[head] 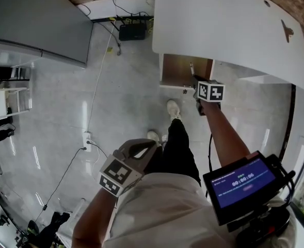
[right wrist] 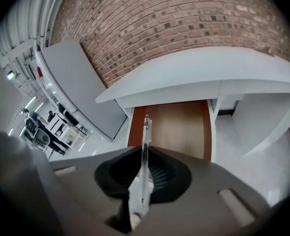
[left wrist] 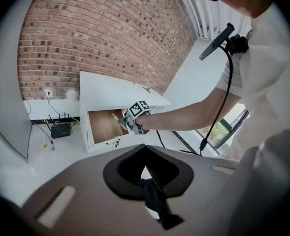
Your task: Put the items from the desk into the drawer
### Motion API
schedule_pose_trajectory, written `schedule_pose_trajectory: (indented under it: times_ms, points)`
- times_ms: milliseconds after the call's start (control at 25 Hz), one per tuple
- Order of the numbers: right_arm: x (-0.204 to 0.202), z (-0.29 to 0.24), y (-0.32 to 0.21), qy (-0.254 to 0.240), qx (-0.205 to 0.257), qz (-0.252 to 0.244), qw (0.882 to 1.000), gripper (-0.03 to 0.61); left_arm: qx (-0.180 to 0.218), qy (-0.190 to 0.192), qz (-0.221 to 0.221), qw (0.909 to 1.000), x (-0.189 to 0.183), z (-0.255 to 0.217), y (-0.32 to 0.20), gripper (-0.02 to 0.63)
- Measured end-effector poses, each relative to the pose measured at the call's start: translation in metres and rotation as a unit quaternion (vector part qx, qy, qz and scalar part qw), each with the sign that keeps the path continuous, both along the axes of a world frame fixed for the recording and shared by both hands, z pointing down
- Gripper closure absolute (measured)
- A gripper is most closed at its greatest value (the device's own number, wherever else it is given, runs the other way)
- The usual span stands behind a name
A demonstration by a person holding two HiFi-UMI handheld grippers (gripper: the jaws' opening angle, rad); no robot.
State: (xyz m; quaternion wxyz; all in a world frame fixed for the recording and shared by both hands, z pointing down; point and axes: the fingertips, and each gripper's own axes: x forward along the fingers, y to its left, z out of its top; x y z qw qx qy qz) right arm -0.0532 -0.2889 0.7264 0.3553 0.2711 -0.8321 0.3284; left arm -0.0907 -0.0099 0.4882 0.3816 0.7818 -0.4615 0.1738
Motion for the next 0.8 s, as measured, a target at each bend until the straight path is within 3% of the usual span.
schedule_pose_trajectory:
  times_ms: [240,440,800]
  points:
    - [0.003,0.012,-0.021,-0.008,-0.022,0.032,0.999,0.534,0.000,-0.001,0.002,1.0000,0.013,-0.013,-0.007,0.606]
    - [-0.017,0.059,-0.056,-0.017,-0.040,0.060,0.997,0.534,-0.007,0.007,-0.003,0.9999,0.007,0.019,-0.038,0.606]
    - [-0.037,0.109,-0.074,-0.049,-0.078,0.091,0.992,0.534,-0.027,0.025,-0.012,0.9992,0.015,0.044,-0.047,0.606]
